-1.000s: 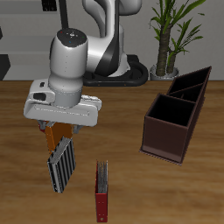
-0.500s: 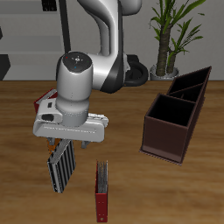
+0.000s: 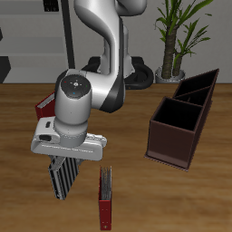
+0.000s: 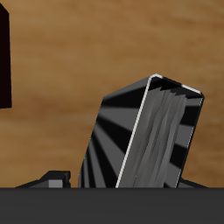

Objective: Place the striped book into the left desk caddy's back compartment

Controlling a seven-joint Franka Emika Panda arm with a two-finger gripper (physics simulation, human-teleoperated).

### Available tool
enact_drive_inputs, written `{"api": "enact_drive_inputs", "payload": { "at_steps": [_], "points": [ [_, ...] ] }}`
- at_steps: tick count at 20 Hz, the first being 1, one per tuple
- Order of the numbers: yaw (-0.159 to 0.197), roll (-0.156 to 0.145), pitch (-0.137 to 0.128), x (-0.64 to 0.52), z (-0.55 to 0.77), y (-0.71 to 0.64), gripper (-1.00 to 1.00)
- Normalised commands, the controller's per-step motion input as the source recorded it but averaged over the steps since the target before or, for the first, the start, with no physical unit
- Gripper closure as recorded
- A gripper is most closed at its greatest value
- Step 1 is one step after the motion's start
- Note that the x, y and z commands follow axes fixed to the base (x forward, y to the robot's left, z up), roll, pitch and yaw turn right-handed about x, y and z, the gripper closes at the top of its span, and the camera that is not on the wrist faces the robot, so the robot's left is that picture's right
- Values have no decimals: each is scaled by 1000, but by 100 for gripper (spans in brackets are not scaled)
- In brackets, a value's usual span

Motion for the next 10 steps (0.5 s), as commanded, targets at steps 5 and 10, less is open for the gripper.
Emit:
{"api": "enact_drive_inputs", "payload": {
  "at_steps": [5, 10],
  "points": [
    [-6, 12, 6, -38, -62, 51, 100],
    [-20, -5, -46, -173, 323, 67, 100]
  ]
}}
